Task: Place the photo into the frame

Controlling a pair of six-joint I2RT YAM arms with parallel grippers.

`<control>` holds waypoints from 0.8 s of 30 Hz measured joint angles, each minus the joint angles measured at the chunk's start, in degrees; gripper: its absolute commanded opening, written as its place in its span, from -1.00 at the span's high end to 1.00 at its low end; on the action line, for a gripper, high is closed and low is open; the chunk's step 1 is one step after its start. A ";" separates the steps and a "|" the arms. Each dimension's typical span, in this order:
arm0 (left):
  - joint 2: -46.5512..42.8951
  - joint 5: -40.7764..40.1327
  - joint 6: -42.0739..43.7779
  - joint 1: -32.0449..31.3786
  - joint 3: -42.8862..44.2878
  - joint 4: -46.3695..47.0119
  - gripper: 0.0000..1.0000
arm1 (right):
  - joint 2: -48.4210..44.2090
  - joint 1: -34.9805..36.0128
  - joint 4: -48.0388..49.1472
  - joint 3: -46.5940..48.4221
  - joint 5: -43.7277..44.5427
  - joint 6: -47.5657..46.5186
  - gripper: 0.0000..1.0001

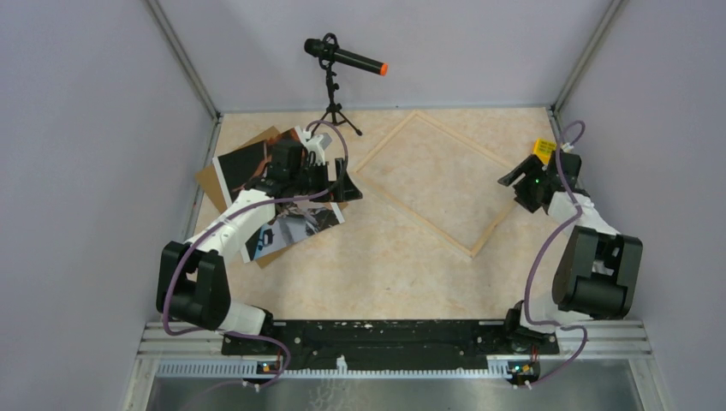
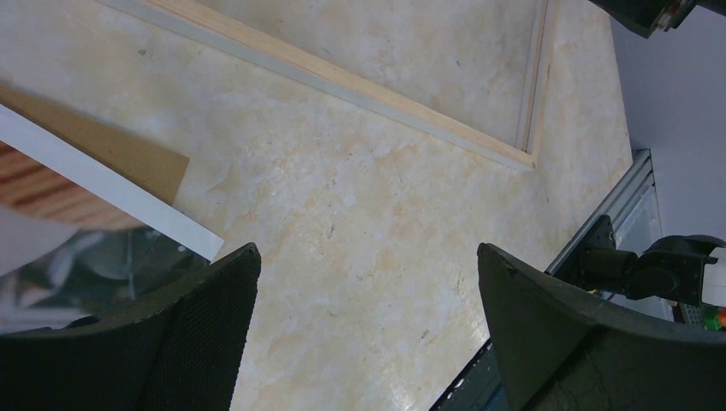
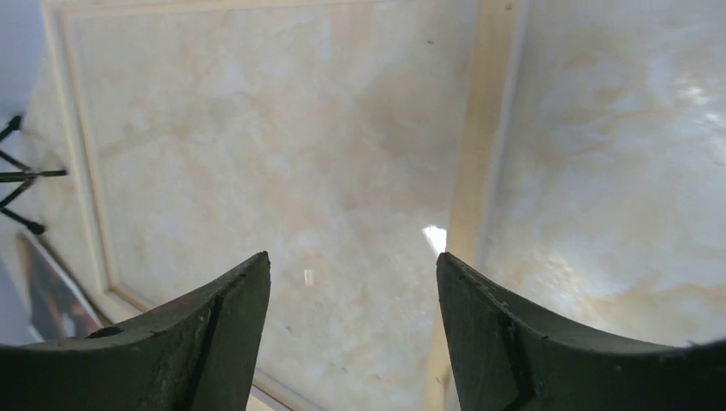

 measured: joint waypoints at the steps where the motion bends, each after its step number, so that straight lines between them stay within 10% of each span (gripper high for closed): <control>1: 0.00 0.04 0.00 0.00 0.00 0.00 -0.97 | -0.94 0.00 -2.56 0.76 1.66 -1.16 -0.43; 12: 0.00 0.87 -0.07 0.00 0.00 0.09 -0.97 | -2.12 5.75 -16.00 7.61 17.18 -10.80 -0.43; 24: 0.02 0.79 -0.02 0.00 -0.70 0.72 -0.97 | 21.07 12.81 -17.25 31.91 15.10 -16.04 -0.64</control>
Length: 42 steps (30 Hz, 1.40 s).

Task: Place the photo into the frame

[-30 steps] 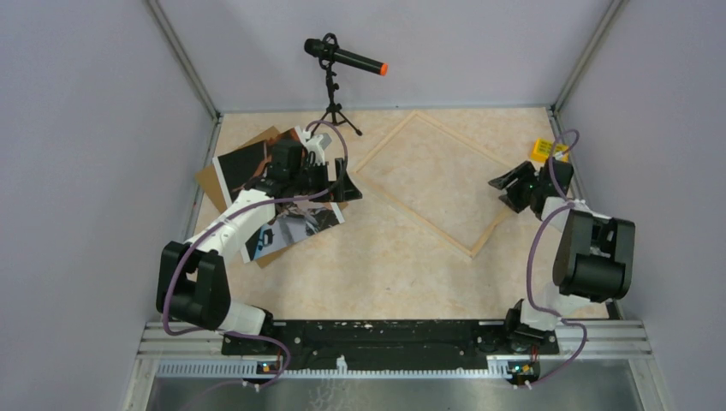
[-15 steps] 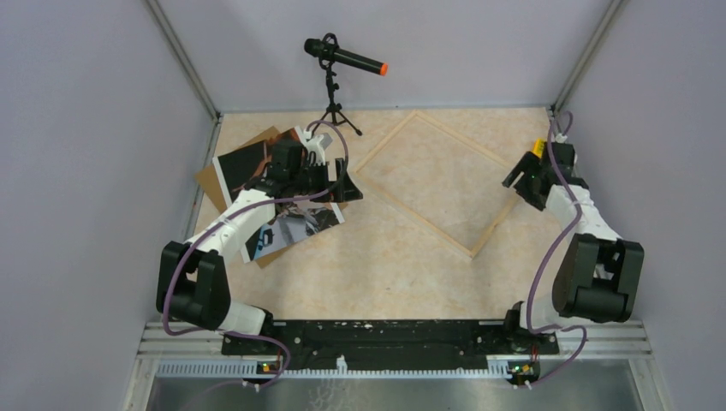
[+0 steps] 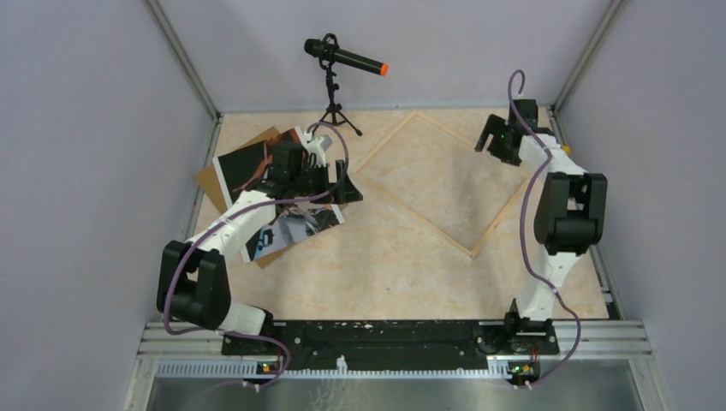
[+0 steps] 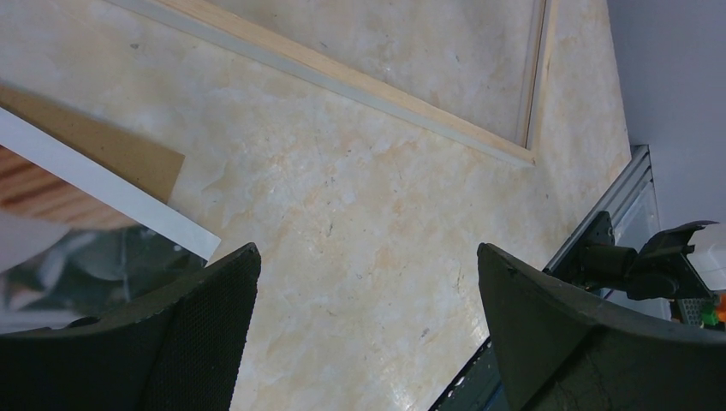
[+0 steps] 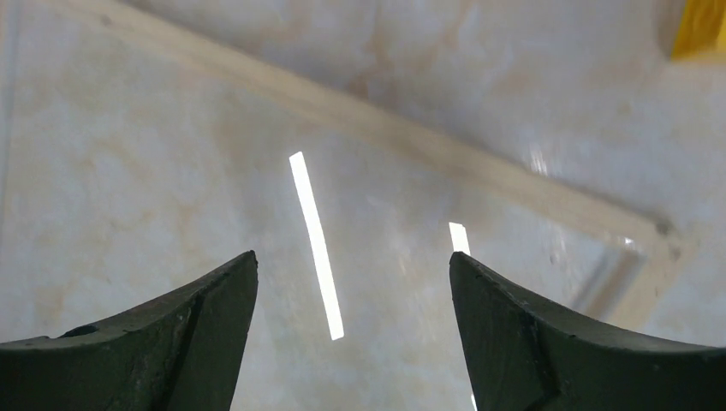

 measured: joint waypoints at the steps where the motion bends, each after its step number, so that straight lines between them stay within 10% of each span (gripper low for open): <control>1: 0.13 -0.02 -0.04 0.00 -0.15 0.17 -0.97 | 2.89 0.00 -0.35 4.33 -0.26 -0.63 -0.64; 9: 8.85 1.16 -4.87 -3.72 -0.22 3.32 -0.97 | 22.12 -0.85 -1.99 30.67 -5.53 -4.07 -0.68; 18: 26.49 4.33 -14.32 -11.06 5.84 8.37 -0.97 | 32.50 -5.31 -1.03 38.01 -16.46 1.36 -0.60; 35: 38.05 6.29 -15.80 -8.46 23.21 1.53 -0.97 | -13.94 -7.54 24.30 -34.36 -15.91 11.50 -0.55; 42: 37.07 3.96 -10.01 -6.78 23.85 -1.55 -0.97 | -22.75 -3.91 12.66 -38.18 -14.58 6.54 -0.51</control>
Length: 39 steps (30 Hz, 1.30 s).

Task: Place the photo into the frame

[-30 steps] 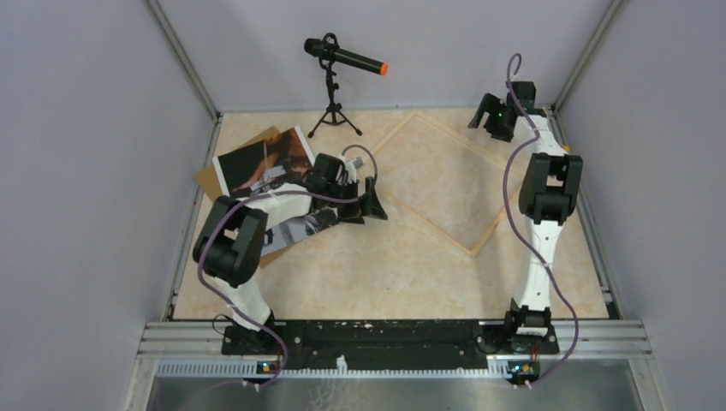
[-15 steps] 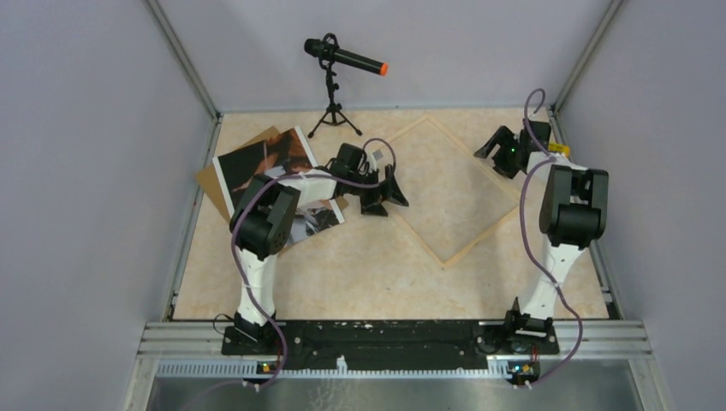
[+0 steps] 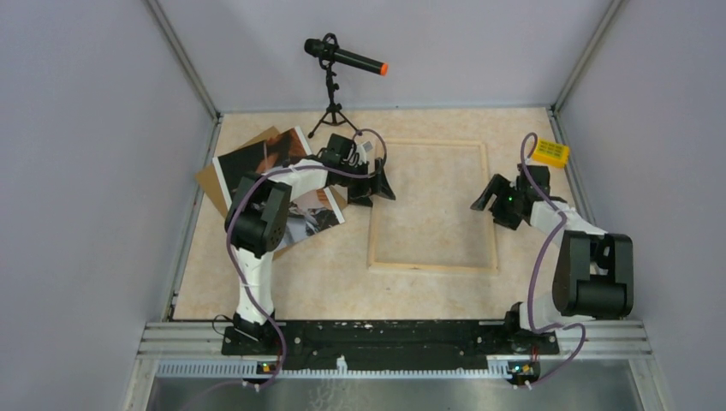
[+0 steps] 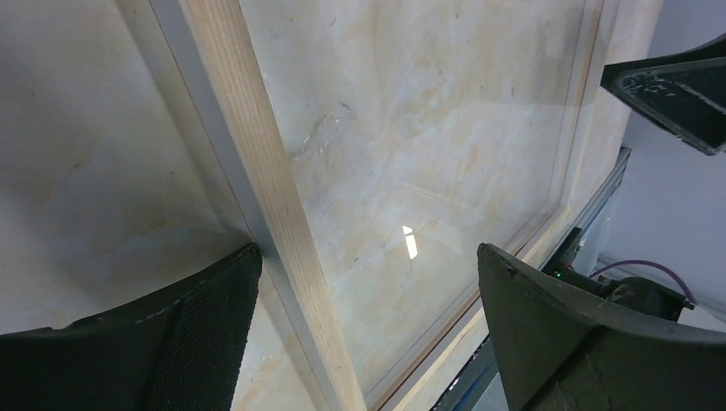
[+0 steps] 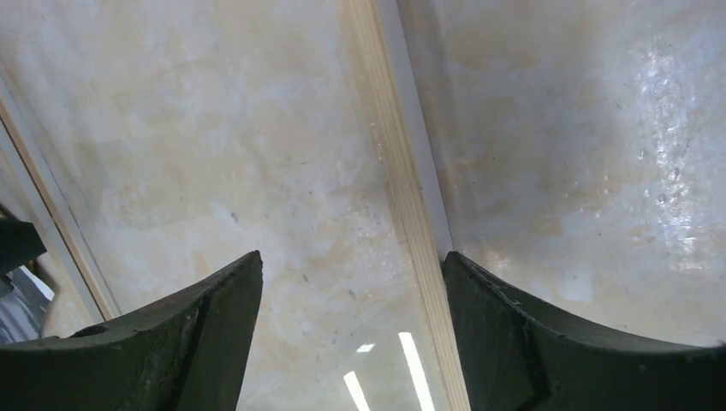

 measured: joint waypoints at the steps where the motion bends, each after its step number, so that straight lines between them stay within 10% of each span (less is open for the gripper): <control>1: -0.35 -0.24 0.85 0.00 -0.39 -0.20 -0.97 | -0.59 0.33 -1.68 0.68 0.28 -0.83 -0.44; 10: -2.60 -1.79 6.05 -0.02 -2.34 -2.73 -0.97 | -2.08 0.96 -5.18 8.50 -1.75 -5.20 0.19; 39: -2.69 -0.90 7.02 -0.02 -2.69 -2.16 -0.97 | 5.92 0.94 -5.20 8.76 -0.70 -6.75 0.06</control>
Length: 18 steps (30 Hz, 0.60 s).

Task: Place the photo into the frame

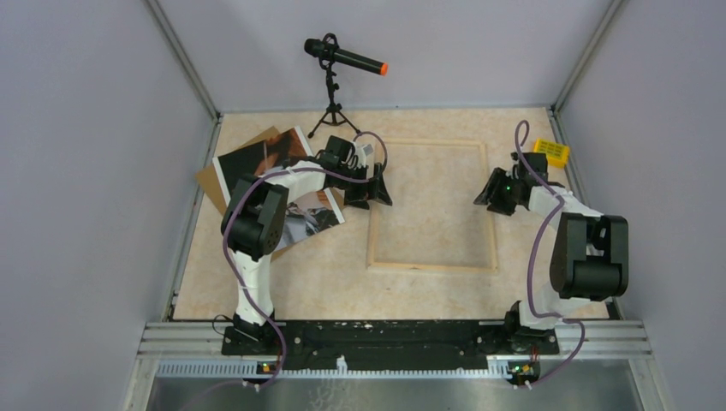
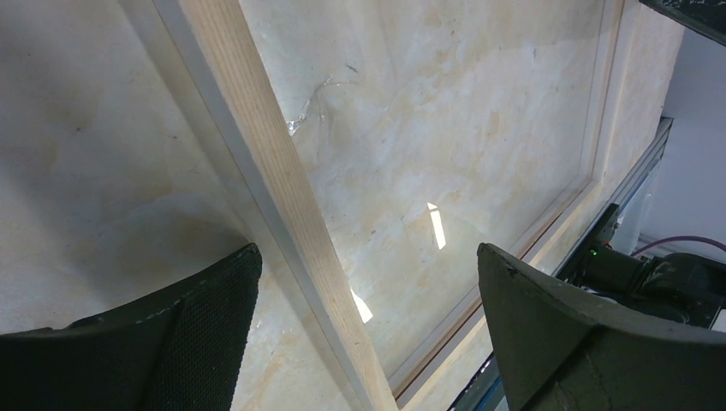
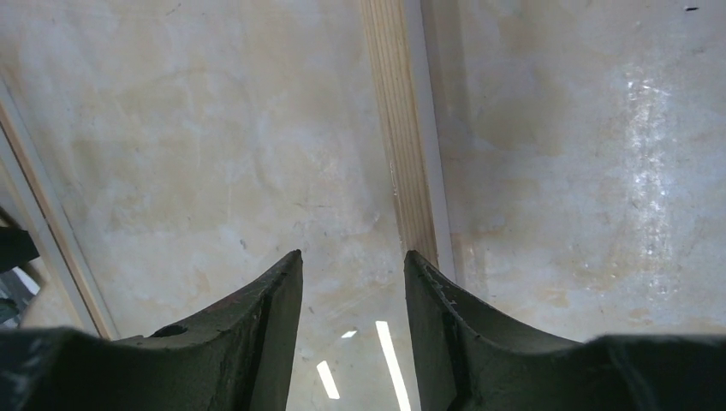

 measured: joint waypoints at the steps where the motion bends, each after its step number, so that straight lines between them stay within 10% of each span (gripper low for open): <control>1: 0.00 0.04 -0.02 0.00 0.00 0.00 -0.97 | 0.11 -0.04 0.33 0.00 -0.55 0.00 0.06; 18: 0.00 0.42 -0.44 0.94 -0.24 0.04 -0.97 | 0.92 -1.68 7.87 -3.02 -10.12 3.72 0.06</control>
